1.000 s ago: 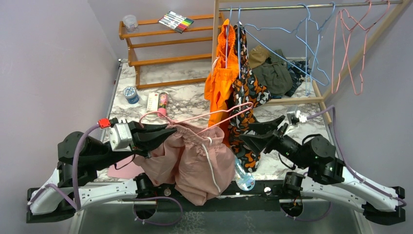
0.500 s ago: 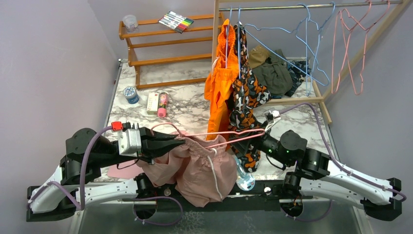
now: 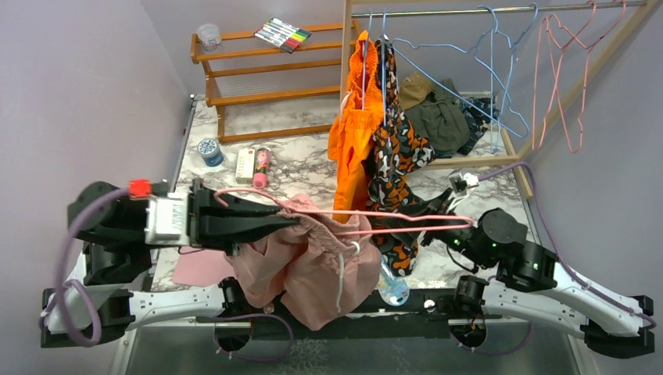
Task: Place the shorts on the hanger
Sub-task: Hang the shorts on the hanger.
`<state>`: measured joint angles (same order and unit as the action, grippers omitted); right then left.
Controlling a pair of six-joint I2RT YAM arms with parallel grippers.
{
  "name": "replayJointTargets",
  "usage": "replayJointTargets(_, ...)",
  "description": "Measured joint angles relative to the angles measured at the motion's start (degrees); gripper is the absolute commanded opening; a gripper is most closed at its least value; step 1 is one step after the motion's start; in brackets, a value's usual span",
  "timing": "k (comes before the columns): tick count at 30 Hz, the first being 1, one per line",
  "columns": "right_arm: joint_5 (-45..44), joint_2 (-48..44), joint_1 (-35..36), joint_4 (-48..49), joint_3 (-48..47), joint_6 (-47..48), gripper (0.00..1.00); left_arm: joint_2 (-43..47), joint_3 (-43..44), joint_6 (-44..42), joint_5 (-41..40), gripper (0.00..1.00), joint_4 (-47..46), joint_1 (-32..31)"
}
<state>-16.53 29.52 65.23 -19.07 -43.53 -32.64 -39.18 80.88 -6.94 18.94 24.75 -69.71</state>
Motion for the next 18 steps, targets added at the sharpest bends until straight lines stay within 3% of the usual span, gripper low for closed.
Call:
replayJointTargets(3, 0.0, 0.0, 0.0, -0.4, -2.8, 1.7, 0.71, -5.2, 7.8, -1.4, 3.3, 0.00, -3.3, 0.0)
replayJointTargets(5, 0.0, -0.1, 0.0, -0.4, -3.8, 2.1, 0.71, -5.8, 8.2, -2.5, 5.0, 0.00, -5.2, 0.0)
replayJointTargets(18, 0.1, -5.4, 0.0, -5.0, -1.4, 0.5, 0.71, -1.0, -7.2, -1.8, 4.3, 0.00, -3.5, 0.0)
